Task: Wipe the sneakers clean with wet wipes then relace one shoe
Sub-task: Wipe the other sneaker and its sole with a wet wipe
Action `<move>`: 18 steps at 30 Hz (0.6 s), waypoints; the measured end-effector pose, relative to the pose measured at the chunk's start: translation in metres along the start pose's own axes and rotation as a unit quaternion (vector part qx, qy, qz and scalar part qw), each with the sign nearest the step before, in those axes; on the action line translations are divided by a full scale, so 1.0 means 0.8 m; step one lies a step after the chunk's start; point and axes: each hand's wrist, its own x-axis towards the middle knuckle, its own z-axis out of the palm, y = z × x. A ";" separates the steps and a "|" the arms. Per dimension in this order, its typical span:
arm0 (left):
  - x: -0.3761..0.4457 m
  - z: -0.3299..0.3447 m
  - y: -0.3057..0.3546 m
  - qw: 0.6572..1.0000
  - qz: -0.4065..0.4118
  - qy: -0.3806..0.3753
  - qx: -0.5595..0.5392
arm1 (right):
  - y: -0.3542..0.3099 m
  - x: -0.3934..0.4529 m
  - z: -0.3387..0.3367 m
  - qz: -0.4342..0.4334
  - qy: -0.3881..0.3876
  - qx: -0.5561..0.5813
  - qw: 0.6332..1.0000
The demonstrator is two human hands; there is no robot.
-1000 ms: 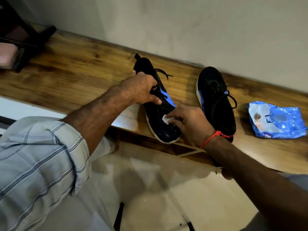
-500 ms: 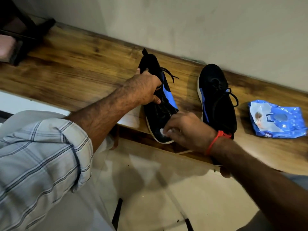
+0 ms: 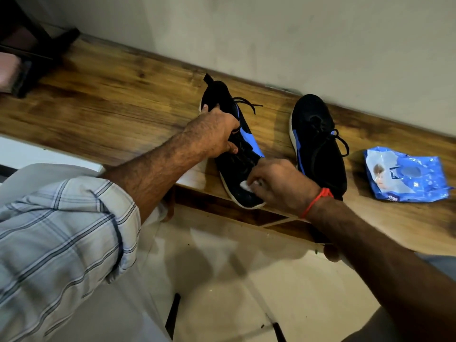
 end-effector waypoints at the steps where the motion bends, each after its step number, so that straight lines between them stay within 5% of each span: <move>1: 0.000 0.000 0.000 1.000 0.001 0.000 0.002 | 0.006 -0.001 -0.005 0.013 0.011 -0.003 1.000; 6: 0.002 0.002 -0.002 1.000 0.018 -0.001 0.019 | -0.033 -0.015 0.009 -0.083 -0.082 0.015 0.993; 11: 0.003 0.003 -0.003 1.000 0.026 0.007 0.005 | 0.008 -0.012 -0.011 0.000 -0.002 -0.006 1.000; 15: 0.004 0.005 -0.004 0.999 0.030 0.012 0.011 | -0.029 -0.022 0.007 -0.082 -0.076 0.013 0.994; 18: 0.004 0.005 -0.004 0.999 0.033 0.016 0.000 | 0.000 -0.014 -0.003 -0.008 -0.013 -0.014 1.000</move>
